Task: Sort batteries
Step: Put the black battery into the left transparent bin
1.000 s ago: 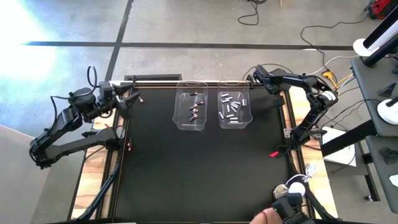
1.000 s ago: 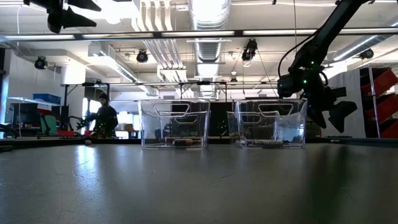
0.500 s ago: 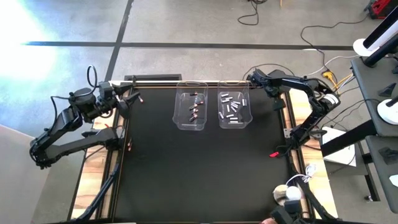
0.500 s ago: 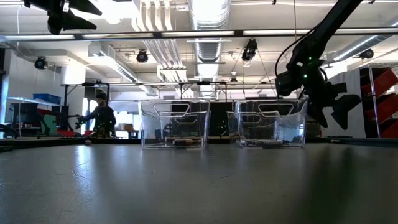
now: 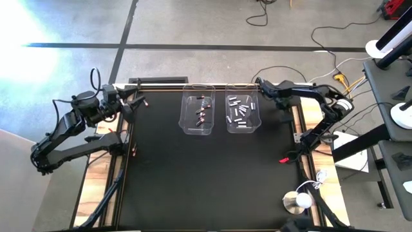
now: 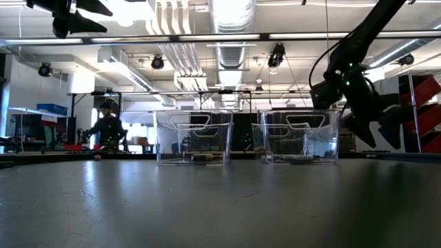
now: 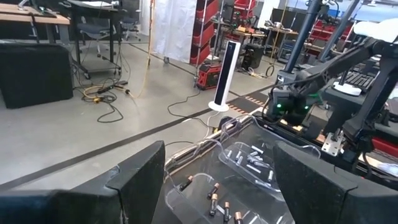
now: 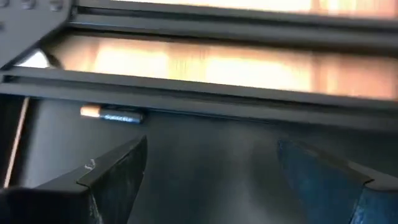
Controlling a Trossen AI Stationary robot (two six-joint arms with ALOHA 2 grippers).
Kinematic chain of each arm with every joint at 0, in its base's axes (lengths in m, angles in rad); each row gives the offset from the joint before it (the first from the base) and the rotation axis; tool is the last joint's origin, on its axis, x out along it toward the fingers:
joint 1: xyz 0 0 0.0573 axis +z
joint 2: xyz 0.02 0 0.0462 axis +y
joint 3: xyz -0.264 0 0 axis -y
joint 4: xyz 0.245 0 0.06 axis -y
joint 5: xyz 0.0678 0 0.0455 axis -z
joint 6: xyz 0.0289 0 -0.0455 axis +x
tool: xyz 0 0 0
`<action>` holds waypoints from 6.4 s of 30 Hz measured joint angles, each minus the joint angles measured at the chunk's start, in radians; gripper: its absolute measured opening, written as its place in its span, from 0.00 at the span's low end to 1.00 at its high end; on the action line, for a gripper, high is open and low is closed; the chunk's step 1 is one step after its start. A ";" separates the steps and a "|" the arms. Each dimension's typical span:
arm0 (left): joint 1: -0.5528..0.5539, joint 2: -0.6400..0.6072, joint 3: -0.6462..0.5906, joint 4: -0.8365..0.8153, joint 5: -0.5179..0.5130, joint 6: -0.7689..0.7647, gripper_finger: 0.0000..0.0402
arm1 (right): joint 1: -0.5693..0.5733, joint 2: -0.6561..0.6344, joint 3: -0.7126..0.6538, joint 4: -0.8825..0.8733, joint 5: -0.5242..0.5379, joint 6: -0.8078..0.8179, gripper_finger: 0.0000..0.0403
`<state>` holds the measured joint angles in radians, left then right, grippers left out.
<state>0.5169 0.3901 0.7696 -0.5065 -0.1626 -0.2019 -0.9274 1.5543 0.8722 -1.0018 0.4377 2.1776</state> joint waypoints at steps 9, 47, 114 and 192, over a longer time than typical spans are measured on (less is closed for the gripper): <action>0.000 0.000 0.000 -0.010 0.008 -0.009 0.68 | -0.051 0.012 -0.050 0.197 0.109 -0.055 0.88; 0.002 0.003 0.000 -0.029 -0.039 -0.028 0.68 | -0.138 0.159 0.065 0.118 0.061 -0.154 0.75; 0.002 0.004 0.000 -0.033 -0.039 -0.044 0.68 | -0.085 0.169 0.021 -0.008 -0.024 -0.009 0.72; 0.002 0.054 0.000 0.374 0.173 0.048 0.68 | 0.551 -0.190 0.441 -0.072 0.317 -0.707 0.45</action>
<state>0.5190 0.4437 0.7700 -0.1328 0.0107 -0.1534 -0.3760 1.3647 1.3129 -1.0736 0.7547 1.4711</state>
